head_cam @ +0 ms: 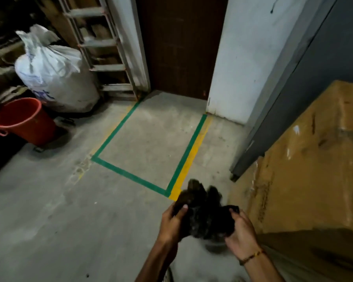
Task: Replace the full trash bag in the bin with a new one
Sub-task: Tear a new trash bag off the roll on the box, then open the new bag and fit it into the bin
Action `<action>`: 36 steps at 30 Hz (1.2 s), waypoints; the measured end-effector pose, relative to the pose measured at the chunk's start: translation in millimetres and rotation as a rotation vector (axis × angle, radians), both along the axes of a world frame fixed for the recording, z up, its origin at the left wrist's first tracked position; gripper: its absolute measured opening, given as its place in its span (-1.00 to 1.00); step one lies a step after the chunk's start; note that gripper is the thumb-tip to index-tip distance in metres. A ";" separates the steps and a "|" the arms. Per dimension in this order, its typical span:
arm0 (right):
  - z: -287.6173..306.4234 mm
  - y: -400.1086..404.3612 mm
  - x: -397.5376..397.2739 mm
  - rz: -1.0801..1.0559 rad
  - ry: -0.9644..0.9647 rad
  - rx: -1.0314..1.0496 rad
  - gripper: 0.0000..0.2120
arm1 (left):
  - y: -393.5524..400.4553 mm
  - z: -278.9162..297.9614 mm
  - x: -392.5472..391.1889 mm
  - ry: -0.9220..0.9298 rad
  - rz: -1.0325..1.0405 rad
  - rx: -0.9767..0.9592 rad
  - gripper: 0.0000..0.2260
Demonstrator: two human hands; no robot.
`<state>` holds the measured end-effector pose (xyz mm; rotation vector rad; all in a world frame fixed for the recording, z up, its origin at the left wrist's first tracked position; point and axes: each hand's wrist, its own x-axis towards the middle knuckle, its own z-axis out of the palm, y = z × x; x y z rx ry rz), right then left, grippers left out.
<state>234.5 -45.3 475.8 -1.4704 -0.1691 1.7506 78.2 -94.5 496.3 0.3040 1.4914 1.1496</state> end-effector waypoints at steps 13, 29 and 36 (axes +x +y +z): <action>-60.9 3.4 -3.7 0.215 -0.435 0.249 -0.65 | 51.8 -95.0 68.0 0.080 -0.464 0.087 -0.69; -339.0 43.6 55.0 0.223 -0.933 0.538 -0.61 | 106.7 -376.5 122.4 -0.282 -0.370 0.224 -0.73; -475.1 62.8 48.7 0.115 -0.660 0.405 -0.80 | 123.0 -506.5 108.2 -0.213 -0.495 0.146 -0.75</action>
